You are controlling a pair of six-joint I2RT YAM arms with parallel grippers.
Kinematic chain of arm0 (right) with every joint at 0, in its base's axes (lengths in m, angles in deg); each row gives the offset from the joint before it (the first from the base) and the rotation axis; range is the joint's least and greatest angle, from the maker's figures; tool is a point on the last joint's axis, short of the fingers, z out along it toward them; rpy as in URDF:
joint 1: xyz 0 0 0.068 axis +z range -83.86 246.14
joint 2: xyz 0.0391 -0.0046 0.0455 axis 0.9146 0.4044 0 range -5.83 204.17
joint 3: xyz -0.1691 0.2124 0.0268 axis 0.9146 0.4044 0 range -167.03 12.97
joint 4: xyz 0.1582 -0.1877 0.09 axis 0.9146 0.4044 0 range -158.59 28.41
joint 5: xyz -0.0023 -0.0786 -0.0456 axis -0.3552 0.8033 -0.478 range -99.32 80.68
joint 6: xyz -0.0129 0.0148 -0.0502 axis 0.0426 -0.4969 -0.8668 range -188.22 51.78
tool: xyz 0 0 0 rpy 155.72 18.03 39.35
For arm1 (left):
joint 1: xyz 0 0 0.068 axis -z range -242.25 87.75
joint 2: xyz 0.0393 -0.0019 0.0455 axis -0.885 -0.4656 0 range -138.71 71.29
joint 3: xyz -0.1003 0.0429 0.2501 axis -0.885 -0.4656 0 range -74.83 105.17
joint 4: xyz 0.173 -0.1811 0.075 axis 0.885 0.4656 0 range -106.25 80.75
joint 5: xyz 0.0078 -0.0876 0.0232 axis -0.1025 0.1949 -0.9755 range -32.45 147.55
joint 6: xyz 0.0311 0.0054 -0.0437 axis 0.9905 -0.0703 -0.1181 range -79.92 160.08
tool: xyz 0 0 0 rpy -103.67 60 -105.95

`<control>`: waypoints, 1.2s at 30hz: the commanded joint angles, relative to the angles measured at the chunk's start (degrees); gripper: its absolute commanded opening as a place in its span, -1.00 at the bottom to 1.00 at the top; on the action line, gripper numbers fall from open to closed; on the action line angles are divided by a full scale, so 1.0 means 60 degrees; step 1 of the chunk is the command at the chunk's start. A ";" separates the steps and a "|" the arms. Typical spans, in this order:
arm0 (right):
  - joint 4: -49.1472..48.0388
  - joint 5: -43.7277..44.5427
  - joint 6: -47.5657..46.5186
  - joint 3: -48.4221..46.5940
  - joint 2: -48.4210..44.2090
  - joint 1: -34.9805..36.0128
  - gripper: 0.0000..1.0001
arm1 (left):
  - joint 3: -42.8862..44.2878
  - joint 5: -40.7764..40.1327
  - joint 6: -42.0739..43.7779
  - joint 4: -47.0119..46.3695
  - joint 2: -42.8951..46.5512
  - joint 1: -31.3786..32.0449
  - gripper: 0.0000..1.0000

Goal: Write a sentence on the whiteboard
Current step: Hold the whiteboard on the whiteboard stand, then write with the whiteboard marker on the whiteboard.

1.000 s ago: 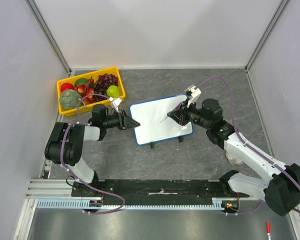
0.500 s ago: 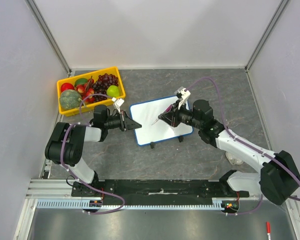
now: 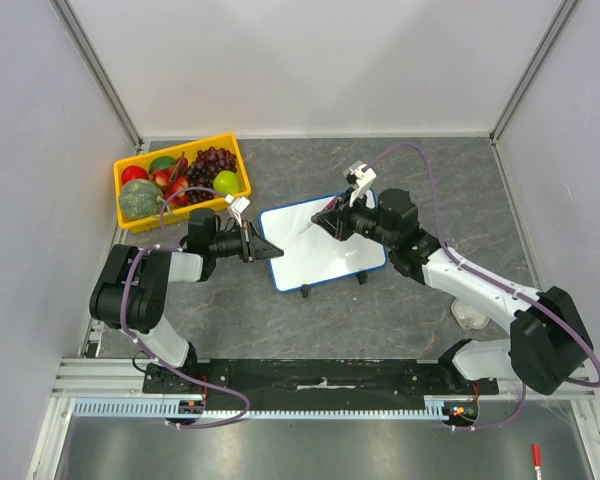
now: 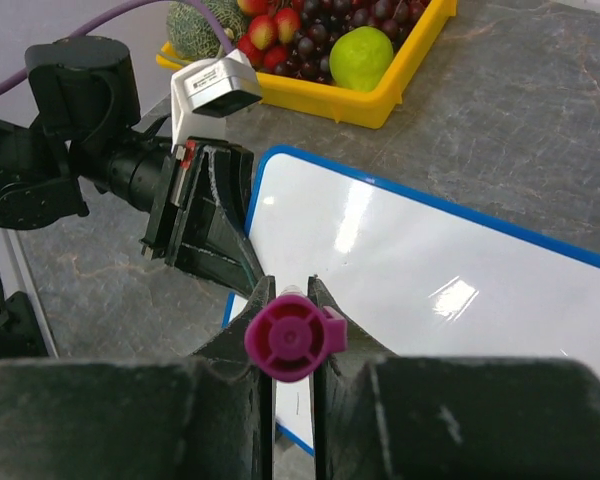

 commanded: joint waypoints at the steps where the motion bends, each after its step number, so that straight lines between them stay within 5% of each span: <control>1: -0.0614 0.0560 0.0090 -0.0731 0.0503 0.0183 -1.00 | 0.0096 -0.0741 0.0690 0.0630 0.0068 0.0018 -0.96; 36: -0.0659 0.2552 -0.0364 -0.1509 0.2232 0.1194 -1.00 | 0.0140 -0.0653 0.0661 0.0615 -0.0093 0.0032 -0.96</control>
